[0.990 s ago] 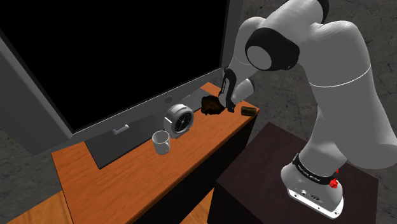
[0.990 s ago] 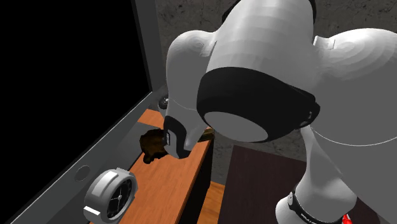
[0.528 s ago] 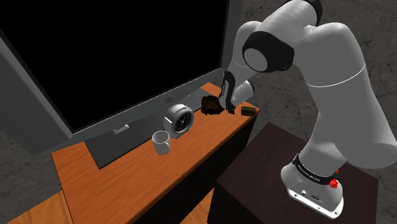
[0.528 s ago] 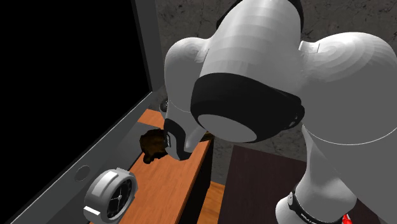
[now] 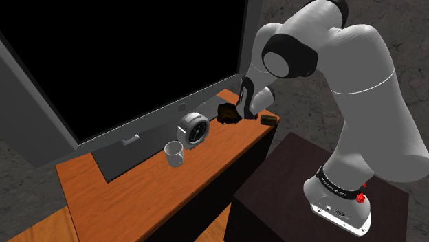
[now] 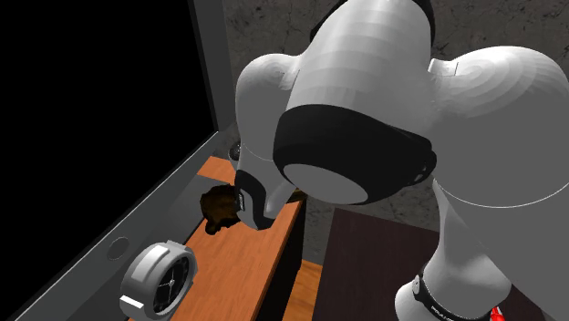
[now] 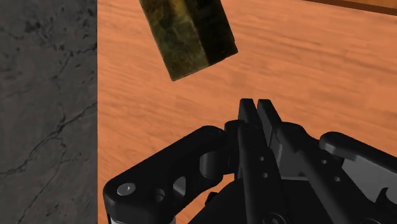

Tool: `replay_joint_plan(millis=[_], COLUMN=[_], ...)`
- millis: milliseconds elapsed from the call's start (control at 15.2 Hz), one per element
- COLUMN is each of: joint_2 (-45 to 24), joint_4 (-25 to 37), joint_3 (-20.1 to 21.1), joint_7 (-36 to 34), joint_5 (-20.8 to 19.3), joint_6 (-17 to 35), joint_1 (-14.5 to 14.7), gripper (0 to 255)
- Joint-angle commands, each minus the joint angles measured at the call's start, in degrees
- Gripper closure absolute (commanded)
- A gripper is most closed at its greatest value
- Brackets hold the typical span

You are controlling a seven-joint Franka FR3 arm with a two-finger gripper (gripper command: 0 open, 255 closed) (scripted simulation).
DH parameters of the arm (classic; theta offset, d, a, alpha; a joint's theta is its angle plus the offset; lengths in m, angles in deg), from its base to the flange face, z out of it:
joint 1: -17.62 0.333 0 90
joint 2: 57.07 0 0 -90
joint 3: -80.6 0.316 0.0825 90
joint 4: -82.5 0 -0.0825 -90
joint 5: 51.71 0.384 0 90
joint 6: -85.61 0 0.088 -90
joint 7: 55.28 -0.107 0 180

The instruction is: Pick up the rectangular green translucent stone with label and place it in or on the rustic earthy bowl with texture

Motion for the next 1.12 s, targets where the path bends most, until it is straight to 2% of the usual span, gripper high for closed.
replay_joint_plan(millis=[0, 264, 330, 396, 462, 528, 594, 660, 792, 858, 1056], joint_2=[0.0, 0.0, 0.0, 3.1, 6.1, 8.8, 10.7, 11.7, 10.8, 10.0, 6.9], joint_4=[0.0, 0.0, 0.0, -3.8, -7.0, -9.5, -11.3, -12.3, -11.5, -10.5, -8.3], joint_3=[0.0, 0.0, 0.0, 2.9, 7.2, 12.9, 19.7, 26.6, 39.0, 42.4, 41.5], joint_7=[0.0, 0.0, 0.0, 5.7, 11.4, 16.9, 21.7, 25.5, 30.0, 30.8, 30.6], joint_5=[0.0, 0.0, 0.0, -0.8, -2.5, -5.4, -10.1, -16.6, -33.8, -39.2, -38.8], joint_6=[0.0, 0.0, 0.0, 6.8, 13.3, 19.3, 24.4, 28.4, 32.8, 33.0, 34.1], joint_1=[0.0, 0.0, 0.0, -4.7, -11.6, -20.7, -31.8, -43.8, -67.6, -74.2, -72.9], gripper=[255, 255, 0, 0, 0, 0, 0, 0, 0, 0, 0])
